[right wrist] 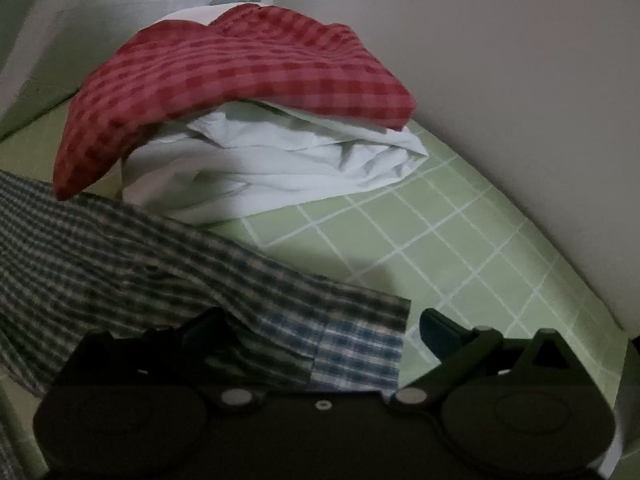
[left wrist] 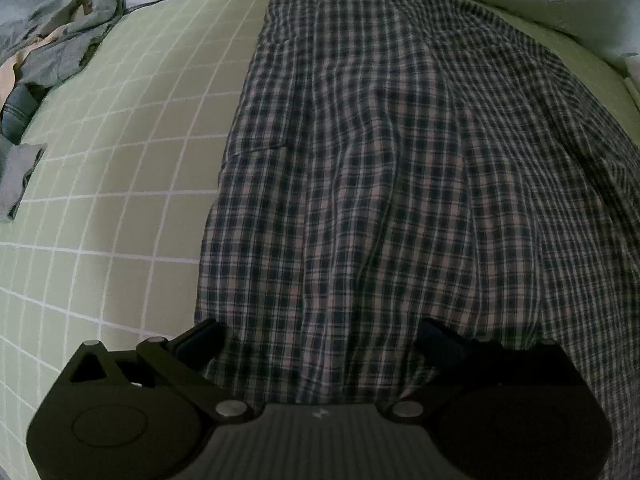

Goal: Fold clothes

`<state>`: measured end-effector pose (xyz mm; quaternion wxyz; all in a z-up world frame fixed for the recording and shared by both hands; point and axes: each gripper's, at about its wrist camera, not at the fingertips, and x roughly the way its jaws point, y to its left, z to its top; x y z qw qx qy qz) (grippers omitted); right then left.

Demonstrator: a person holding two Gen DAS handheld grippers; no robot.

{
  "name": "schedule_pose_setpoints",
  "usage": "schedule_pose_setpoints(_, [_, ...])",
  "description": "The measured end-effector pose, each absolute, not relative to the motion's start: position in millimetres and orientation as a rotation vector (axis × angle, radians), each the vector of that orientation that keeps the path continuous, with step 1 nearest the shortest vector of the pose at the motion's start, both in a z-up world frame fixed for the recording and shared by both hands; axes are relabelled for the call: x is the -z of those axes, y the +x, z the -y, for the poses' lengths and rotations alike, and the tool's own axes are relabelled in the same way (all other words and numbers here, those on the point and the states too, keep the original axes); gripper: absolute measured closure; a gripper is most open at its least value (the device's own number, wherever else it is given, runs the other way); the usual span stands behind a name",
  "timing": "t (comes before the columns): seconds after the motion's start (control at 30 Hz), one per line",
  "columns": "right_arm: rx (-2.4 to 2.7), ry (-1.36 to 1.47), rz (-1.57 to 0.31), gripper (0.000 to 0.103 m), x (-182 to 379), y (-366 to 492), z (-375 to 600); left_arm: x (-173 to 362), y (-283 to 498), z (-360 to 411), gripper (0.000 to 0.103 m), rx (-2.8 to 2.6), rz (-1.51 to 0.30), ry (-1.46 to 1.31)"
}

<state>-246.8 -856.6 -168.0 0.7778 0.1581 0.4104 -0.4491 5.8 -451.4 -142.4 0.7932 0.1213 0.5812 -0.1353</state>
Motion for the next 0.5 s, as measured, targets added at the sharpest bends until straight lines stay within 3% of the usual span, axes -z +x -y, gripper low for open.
schedule_pose_setpoints(0.5, [0.952, 0.534, -0.876, 0.002, 169, -257, 855, 143, 7, 446, 0.0, 0.301, -1.24, 0.228])
